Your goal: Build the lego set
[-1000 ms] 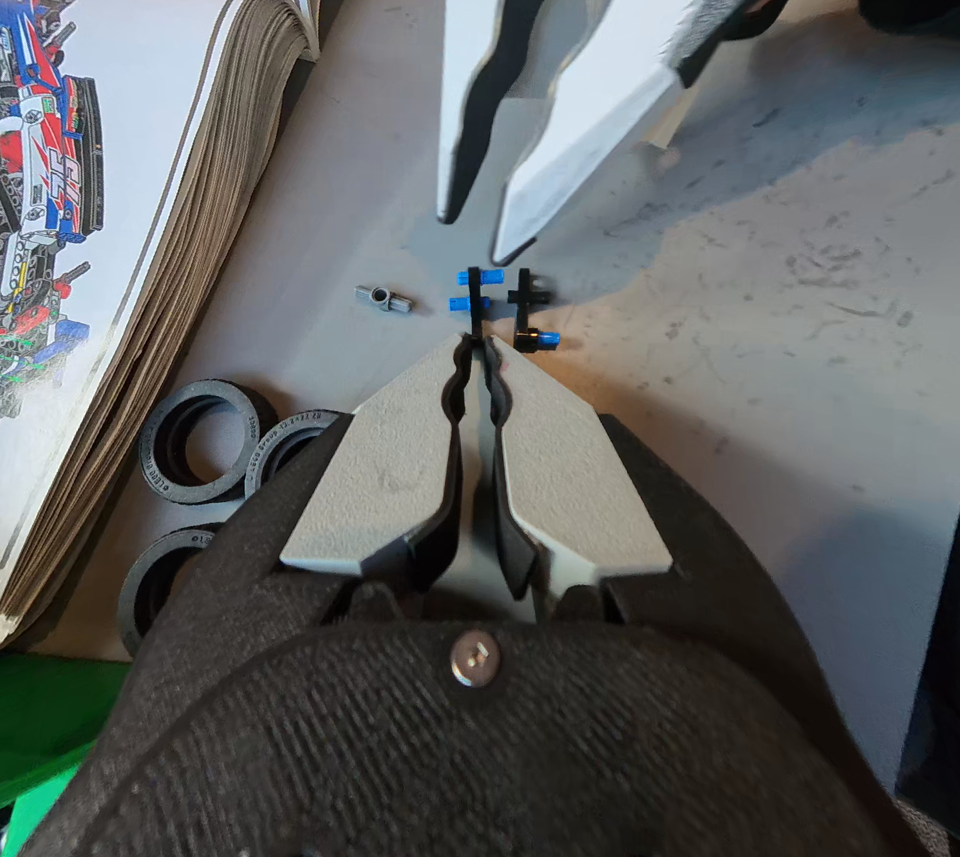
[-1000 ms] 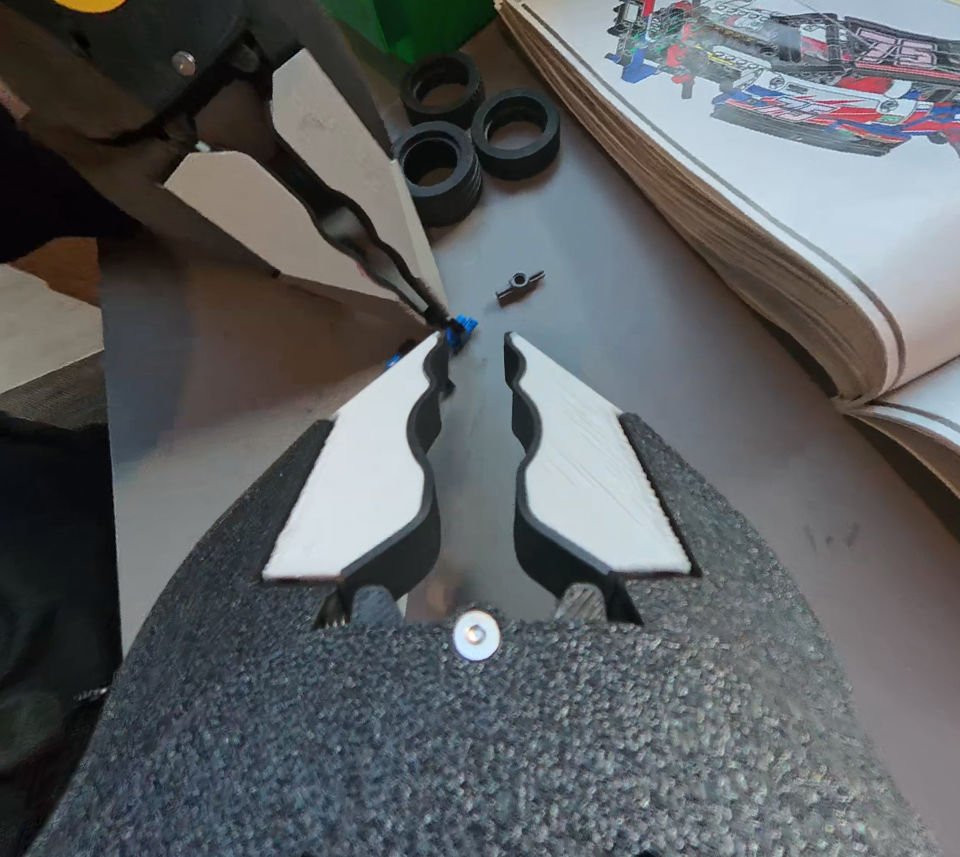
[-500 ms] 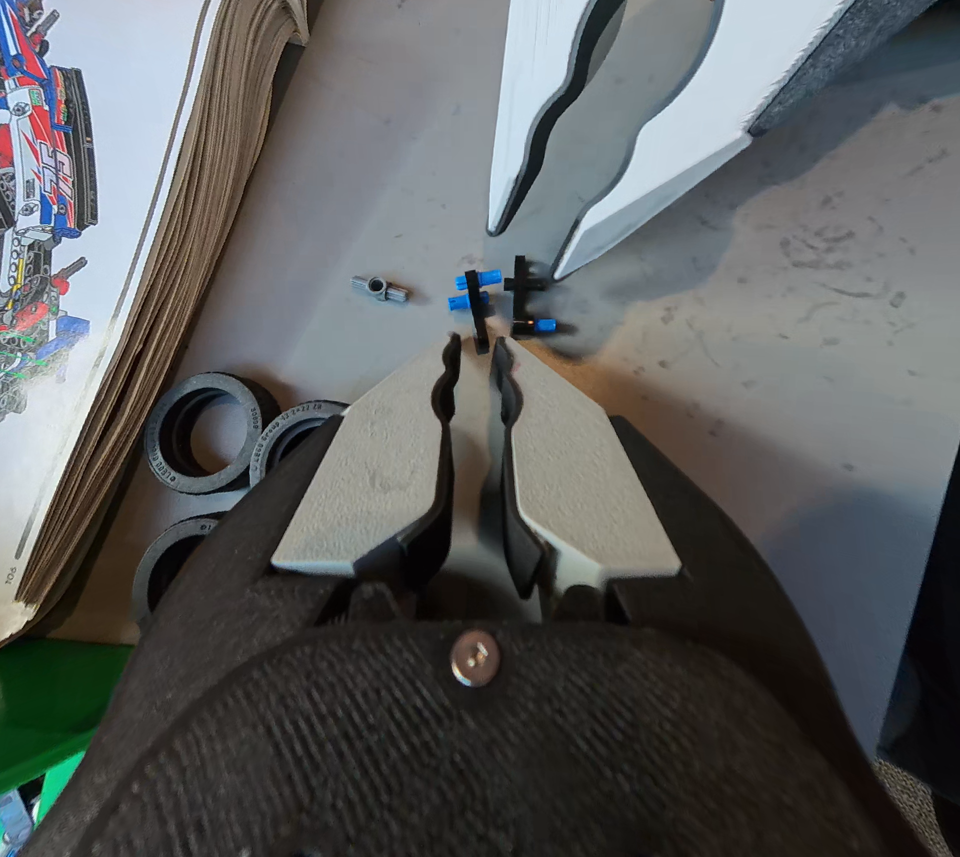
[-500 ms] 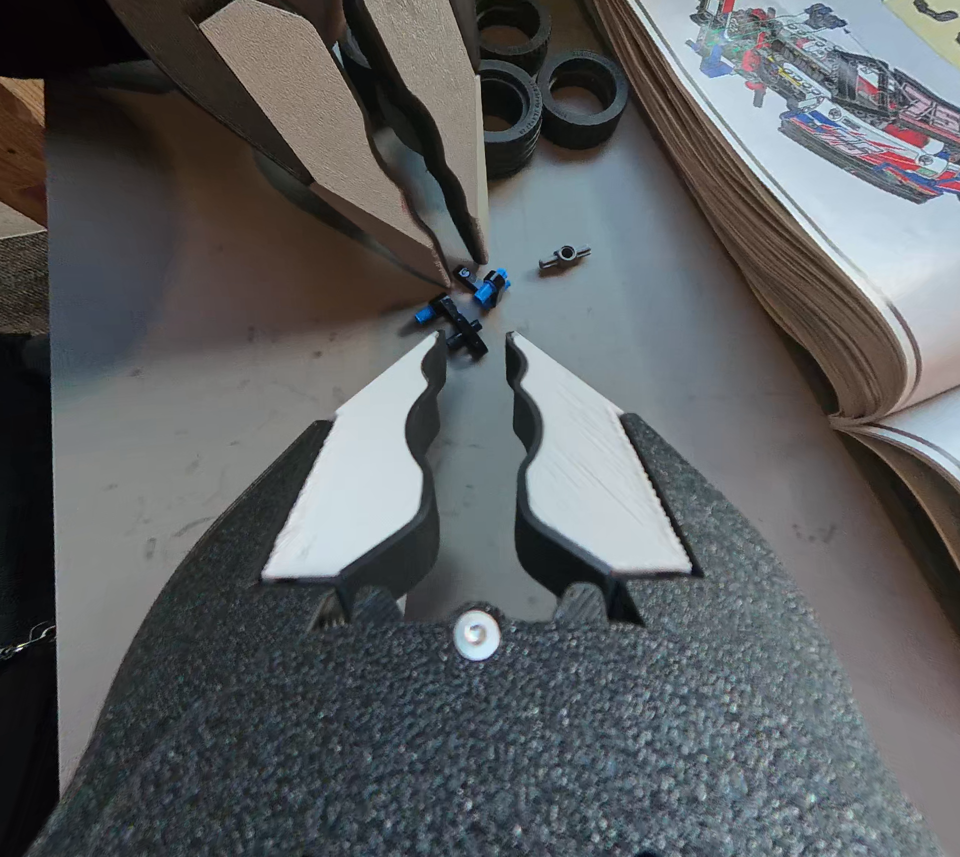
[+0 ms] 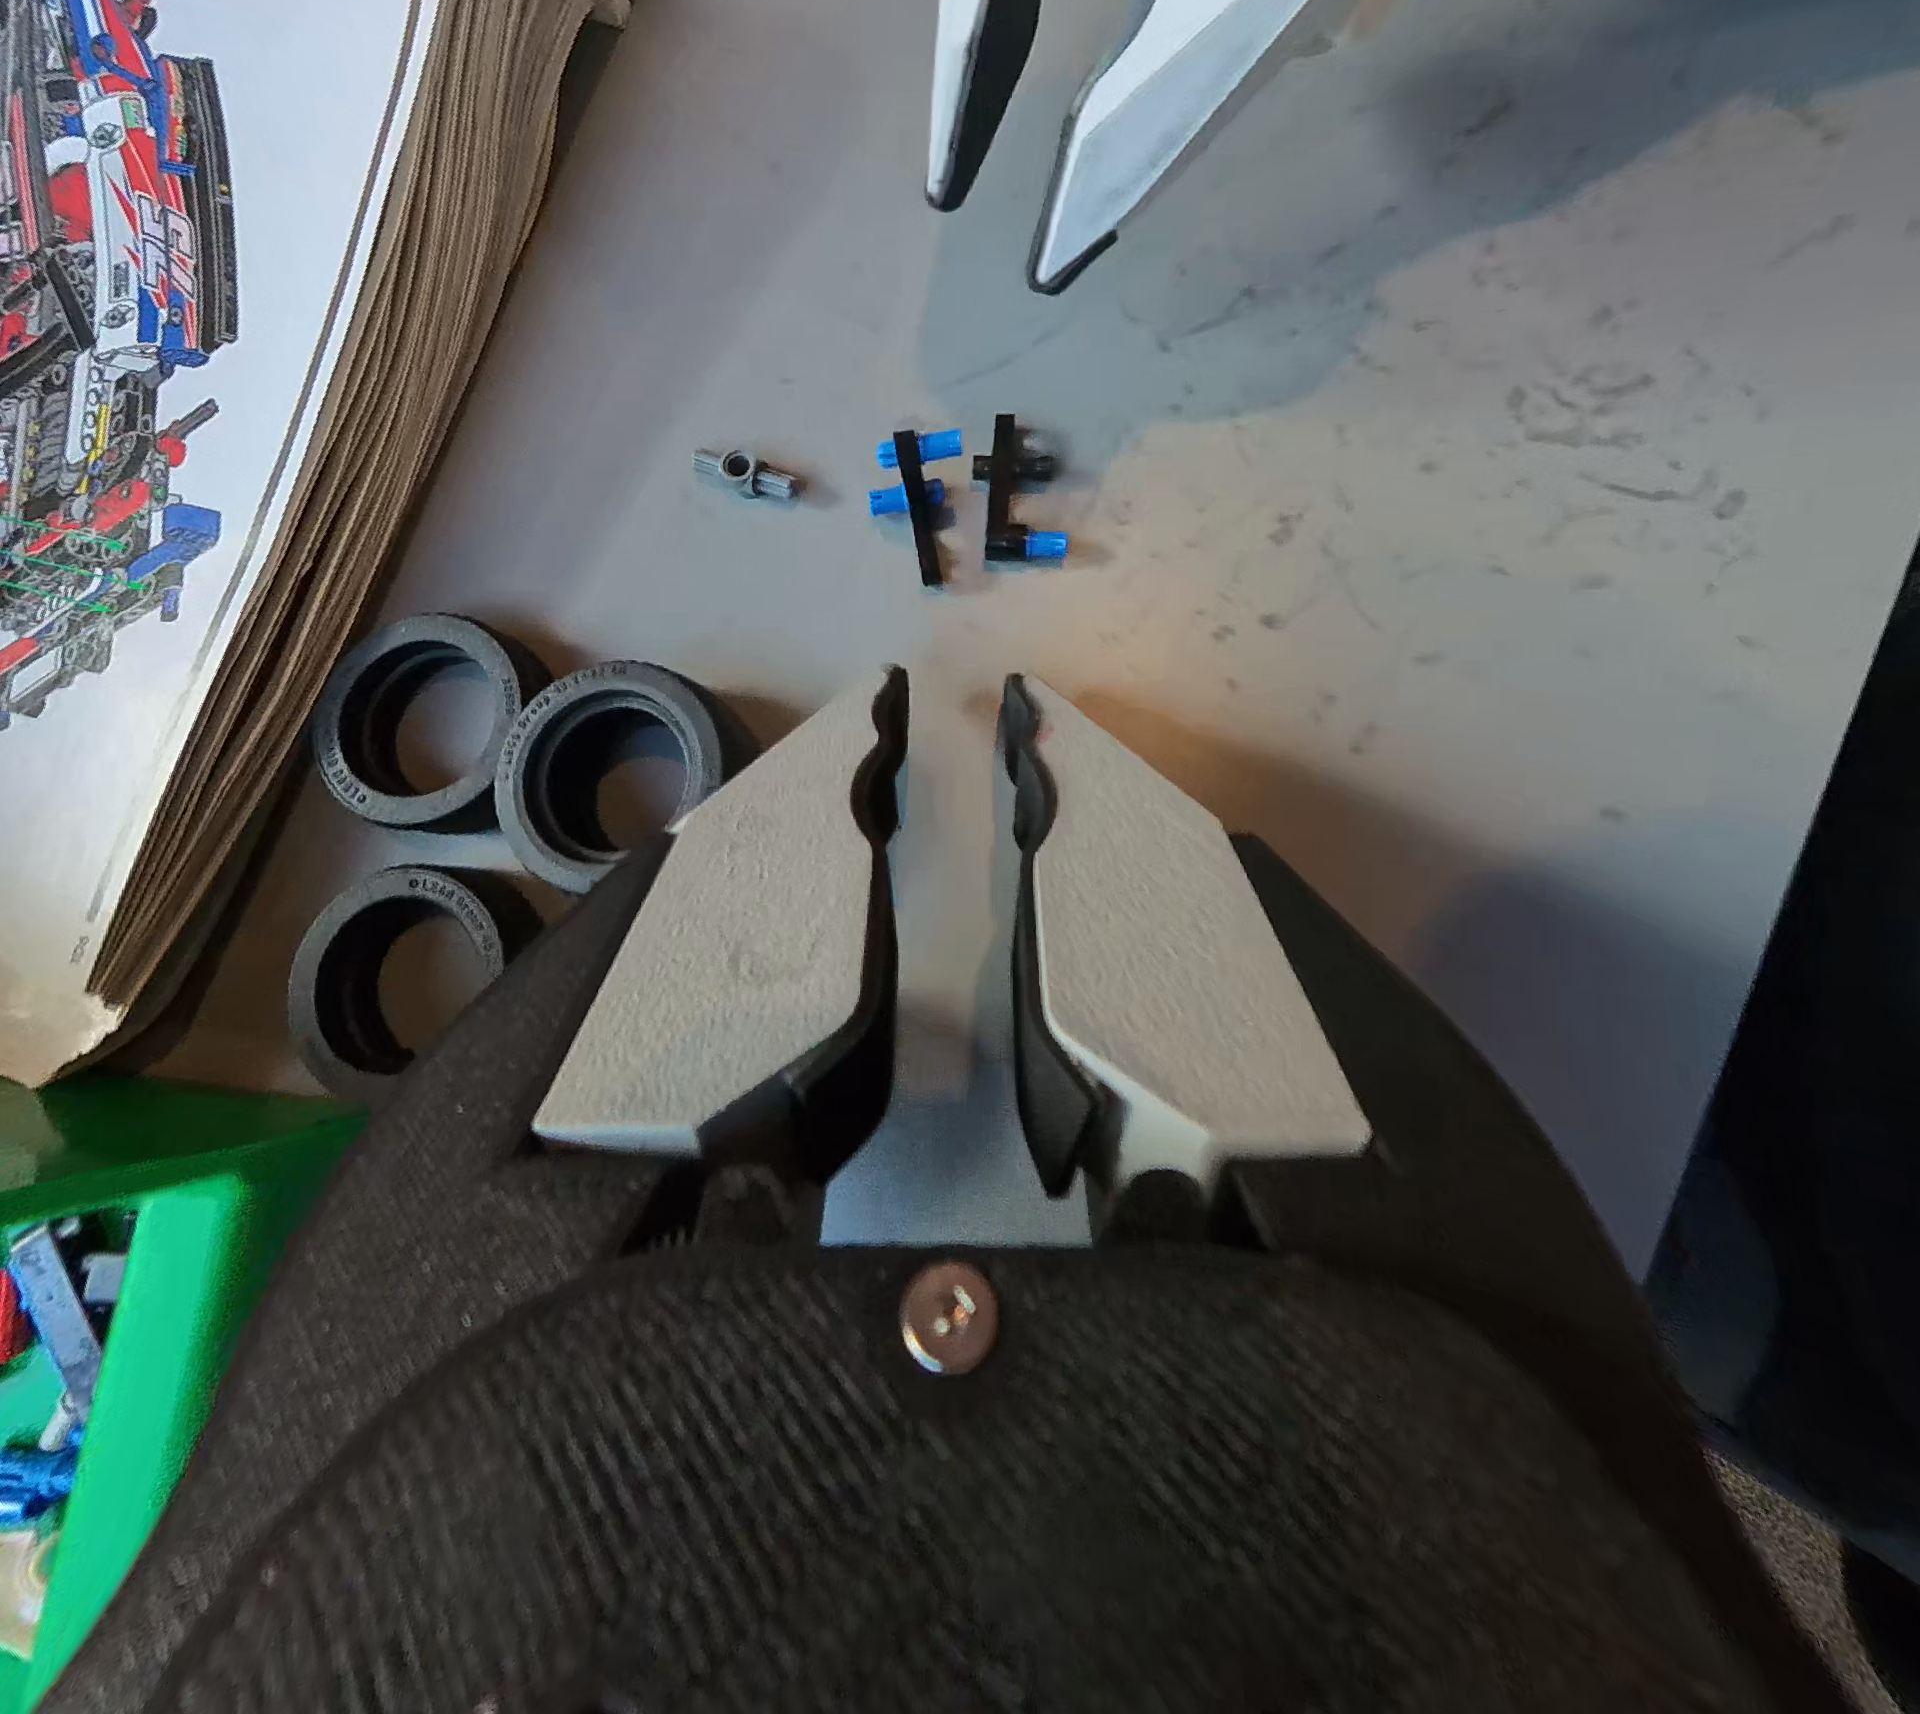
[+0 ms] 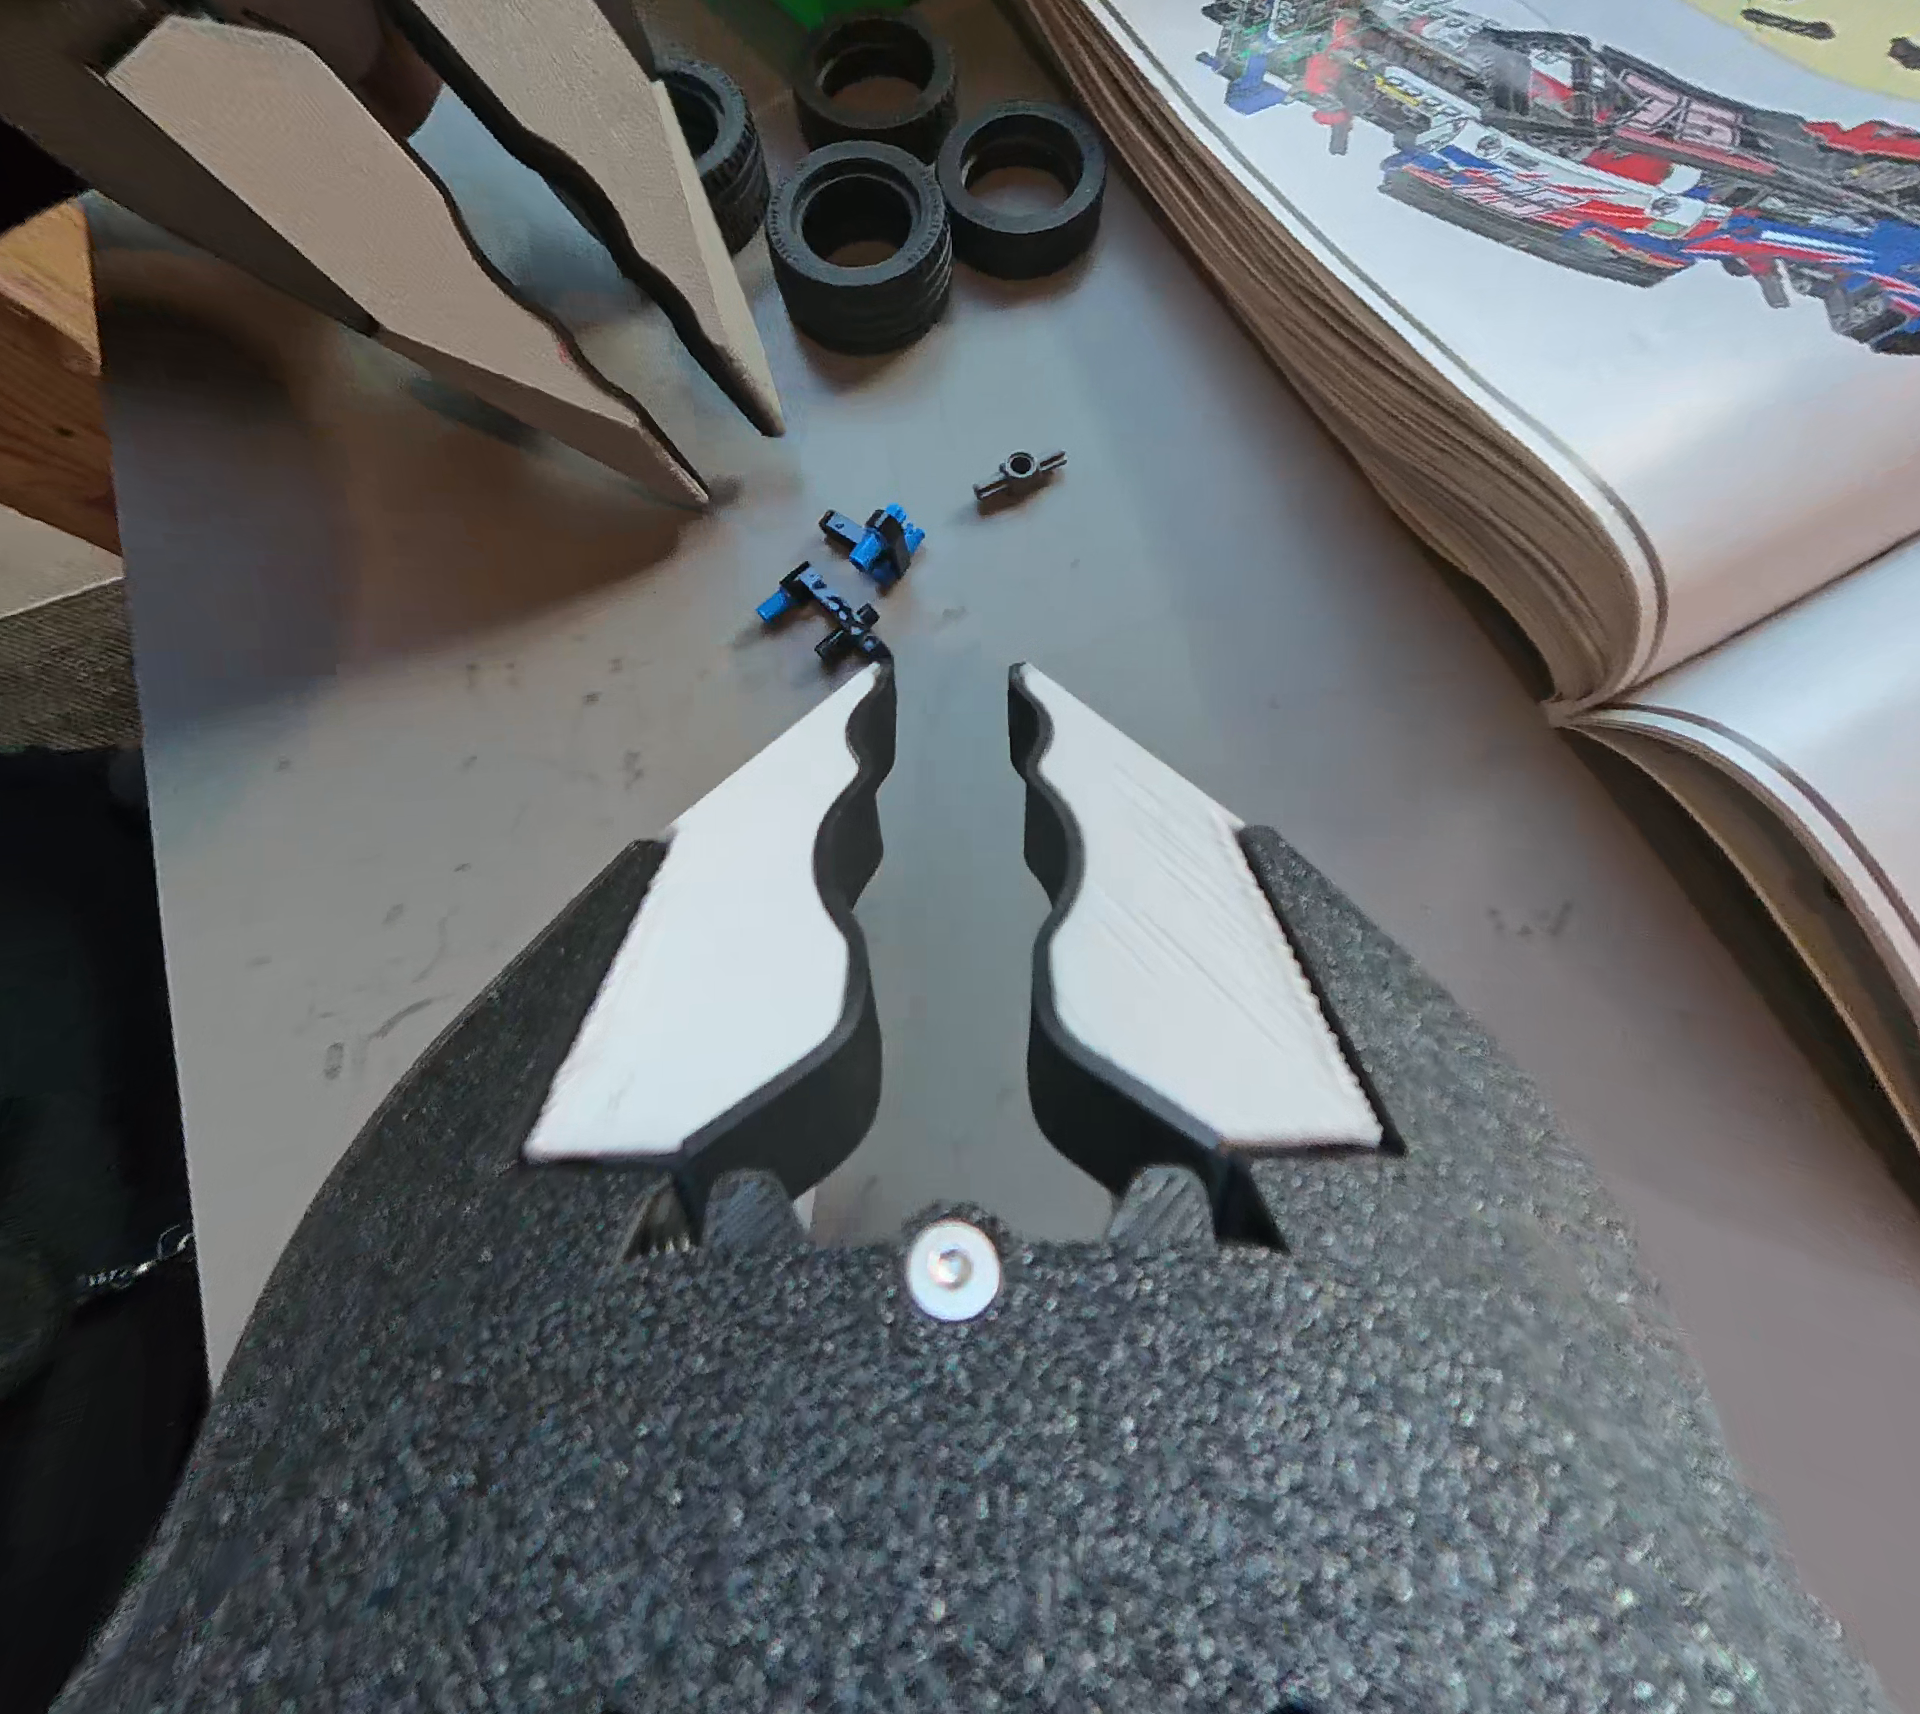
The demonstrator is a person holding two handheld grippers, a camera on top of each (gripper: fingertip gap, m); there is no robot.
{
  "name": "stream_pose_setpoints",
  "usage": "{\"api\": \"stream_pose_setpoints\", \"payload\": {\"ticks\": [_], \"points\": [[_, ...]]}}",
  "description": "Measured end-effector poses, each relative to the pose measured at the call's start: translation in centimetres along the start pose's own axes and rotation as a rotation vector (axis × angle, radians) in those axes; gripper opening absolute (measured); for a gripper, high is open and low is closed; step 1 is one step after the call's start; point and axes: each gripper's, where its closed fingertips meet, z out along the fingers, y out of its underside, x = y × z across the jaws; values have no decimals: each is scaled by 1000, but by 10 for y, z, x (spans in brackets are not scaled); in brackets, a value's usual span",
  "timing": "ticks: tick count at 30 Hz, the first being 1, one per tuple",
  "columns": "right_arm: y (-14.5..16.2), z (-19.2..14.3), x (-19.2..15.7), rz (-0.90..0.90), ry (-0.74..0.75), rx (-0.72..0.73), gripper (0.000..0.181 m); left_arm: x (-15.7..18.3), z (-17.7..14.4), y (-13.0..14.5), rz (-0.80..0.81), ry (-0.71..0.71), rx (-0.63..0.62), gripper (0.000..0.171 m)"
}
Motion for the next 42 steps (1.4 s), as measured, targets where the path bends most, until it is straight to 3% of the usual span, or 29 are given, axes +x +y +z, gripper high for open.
{"api": "stream_pose_setpoints", "payload": {"ticks": [13, 18, 27, 38, 42], "points": [[14, 24, -27, -106, -165, -80, 24, 24, 17, -11, -18, 87, 24, 15], [24, 8, -71, -155, -356, -83, 17, 24, 18, -11, -19, 93, 17, 16], [23, 9, -52, -159, -196, -66, 20, 22, 11, -5, -7, 73, -3, 16], [25, 14, -70, -122, -191, -34, 12, 31, 21, -16, -3, 91, 33, 6], [28, 9, -80, -89, -216, -23, 1, 29, 25, -20, 3, 61, 39, 13]]}}
